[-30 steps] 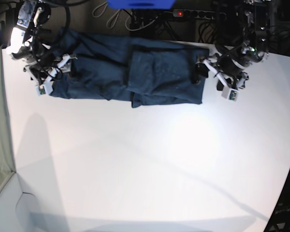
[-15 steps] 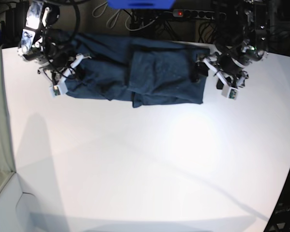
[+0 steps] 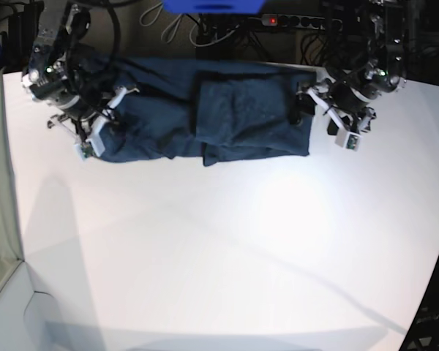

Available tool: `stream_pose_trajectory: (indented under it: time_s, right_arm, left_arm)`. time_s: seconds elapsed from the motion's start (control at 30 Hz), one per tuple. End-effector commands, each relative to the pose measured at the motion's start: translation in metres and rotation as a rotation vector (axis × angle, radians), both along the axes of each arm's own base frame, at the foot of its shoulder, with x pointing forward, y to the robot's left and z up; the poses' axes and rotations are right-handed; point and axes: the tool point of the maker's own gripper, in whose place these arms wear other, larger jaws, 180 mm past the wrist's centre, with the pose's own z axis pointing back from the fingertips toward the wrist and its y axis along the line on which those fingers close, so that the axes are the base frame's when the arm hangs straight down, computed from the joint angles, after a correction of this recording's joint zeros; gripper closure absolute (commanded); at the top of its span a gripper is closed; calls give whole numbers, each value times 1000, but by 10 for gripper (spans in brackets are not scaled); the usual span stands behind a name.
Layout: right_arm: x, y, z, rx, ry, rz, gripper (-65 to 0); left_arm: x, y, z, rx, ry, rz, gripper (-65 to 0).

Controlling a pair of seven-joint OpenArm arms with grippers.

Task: Layout the t-shirt on the table in an organized manner, then fold the t-shirt properly
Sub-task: 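Lift the bundle with both grippers and fold it over toward the left gripper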

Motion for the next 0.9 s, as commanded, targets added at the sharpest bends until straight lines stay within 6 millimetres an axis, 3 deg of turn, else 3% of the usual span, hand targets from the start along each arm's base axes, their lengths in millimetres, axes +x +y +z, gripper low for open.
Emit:
stream_pose_trajectory:
  time_s: [0.0, 0.23, 0.53, 0.77, 0.87]
  right_arm:
    - [8, 10, 15, 19, -51, 24, 0]
    - [15, 65, 29, 54, -89, 187, 0]
    - [7, 186, 63, 159, -184, 538, 0]
    - [-13, 250, 89, 192, -256, 765, 0]
    - [-20, 264, 88, 185, -254, 827, 0]
  left_arm:
    - [6, -3, 8, -17, -33, 6, -551]
    - [7, -6, 8, -24, -33, 10, -549]
    - [4, -1, 7, -16, -27, 14, -549]
    - [-3, 5, -4, 71, 41, -14, -550]
    - [-2, 1, 0, 82, 33, -19, -550]
